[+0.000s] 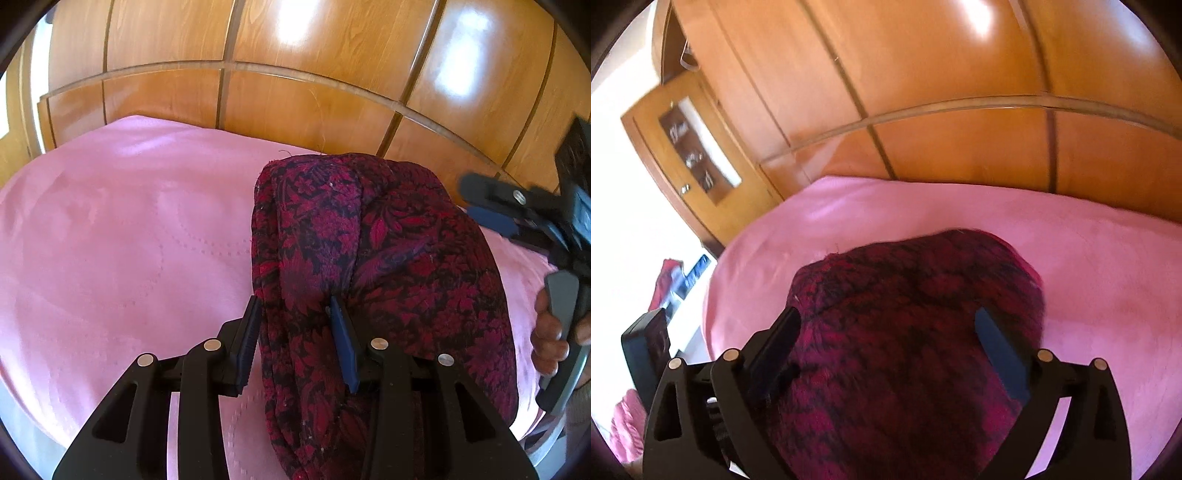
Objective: Fold small clothes
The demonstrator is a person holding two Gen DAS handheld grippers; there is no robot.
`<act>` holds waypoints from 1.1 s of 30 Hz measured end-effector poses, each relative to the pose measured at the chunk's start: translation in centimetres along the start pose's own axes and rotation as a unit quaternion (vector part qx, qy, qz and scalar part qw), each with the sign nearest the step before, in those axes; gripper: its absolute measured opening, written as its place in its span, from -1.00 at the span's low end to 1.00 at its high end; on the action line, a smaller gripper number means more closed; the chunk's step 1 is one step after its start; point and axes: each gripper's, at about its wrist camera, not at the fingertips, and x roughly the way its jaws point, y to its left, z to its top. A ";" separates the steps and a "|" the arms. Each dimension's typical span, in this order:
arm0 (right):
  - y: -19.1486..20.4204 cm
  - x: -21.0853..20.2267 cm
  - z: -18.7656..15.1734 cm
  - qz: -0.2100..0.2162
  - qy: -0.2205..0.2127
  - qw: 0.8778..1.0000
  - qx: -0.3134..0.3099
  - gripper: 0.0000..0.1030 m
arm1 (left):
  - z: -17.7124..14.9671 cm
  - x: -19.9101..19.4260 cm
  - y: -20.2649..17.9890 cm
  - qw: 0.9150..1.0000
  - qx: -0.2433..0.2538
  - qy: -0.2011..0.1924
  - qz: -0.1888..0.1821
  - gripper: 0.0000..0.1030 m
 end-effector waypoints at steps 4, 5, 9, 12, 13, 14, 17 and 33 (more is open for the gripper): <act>-2.8 -0.8 -1.9 0.023 0.007 0.999 0.048 0.95 | -0.2 -0.3 -0.1 1.000 -0.001 -0.003 0.005 -0.27; -3.6 -0.8 -2.2 0.028 0.010 0.998 0.061 0.95 | -0.2 -0.3 -0.1 1.000 -0.001 -0.003 0.005 -0.27; -5.9 -0.3 -4.0 0.056 0.033 0.993 0.103 0.95 | -0.1 -0.3 -0.3 1.000 0.003 -0.003 0.011 -0.27; -7.0 0.0 -4.7 0.081 0.036 0.988 0.130 0.95 | -0.3 -0.5 -0.5 1.000 0.005 -0.003 0.014 -0.27; -7.2 -0.1 -4.8 0.088 0.036 0.986 0.135 0.95 | -0.3 -0.6 -0.5 1.000 0.006 -0.004 0.016 -0.27; -7.3 -0.1 -4.9 0.093 0.036 0.985 0.140 0.95 | -0.3 -0.6 -0.5 1.000 0.006 -0.004 0.017 -0.27; -7.7 0.3 -5.2 0.112 0.039 0.982 0.150 0.97 | -0.3 -0.7 -0.5 1.000 0.007 -0.005 0.019 -0.27; -9.8 2.7 -6.3 0.206 0.085 0.963 0.155 0.97 | -0.9 0.4 2.4 1.000 -0.012 0.006 -0.015 0.27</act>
